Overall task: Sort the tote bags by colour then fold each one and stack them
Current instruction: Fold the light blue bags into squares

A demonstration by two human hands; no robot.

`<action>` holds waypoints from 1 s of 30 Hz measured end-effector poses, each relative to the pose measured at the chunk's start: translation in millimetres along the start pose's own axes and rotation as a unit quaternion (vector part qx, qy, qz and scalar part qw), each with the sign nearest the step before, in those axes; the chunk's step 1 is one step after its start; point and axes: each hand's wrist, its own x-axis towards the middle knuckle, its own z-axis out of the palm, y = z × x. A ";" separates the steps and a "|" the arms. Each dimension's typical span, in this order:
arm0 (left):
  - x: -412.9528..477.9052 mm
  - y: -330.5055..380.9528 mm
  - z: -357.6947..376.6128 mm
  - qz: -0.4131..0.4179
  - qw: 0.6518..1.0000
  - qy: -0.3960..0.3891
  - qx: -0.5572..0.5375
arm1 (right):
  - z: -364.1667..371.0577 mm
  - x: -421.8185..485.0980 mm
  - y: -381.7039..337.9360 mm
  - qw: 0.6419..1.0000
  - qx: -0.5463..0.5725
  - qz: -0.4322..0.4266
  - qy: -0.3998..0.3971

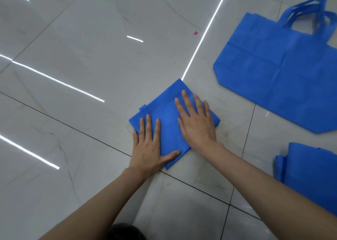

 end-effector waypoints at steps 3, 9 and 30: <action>1.2 2.2 0.1 -0.006 1.000 0.007 0.002 | -2.3 -4.1 -21.9 0.981 0.045 -0.169 -0.087; -0.4 0.6 -1.2 0.000 1.000 0.009 -0.011 | 6.2 3.2 21.4 0.990 0.042 -0.072 -0.114; -29.4 12.1 -38.4 -0.087 0.827 -0.015 -0.556 | -22.4 -32.1 6.3 0.913 0.182 0.359 -0.073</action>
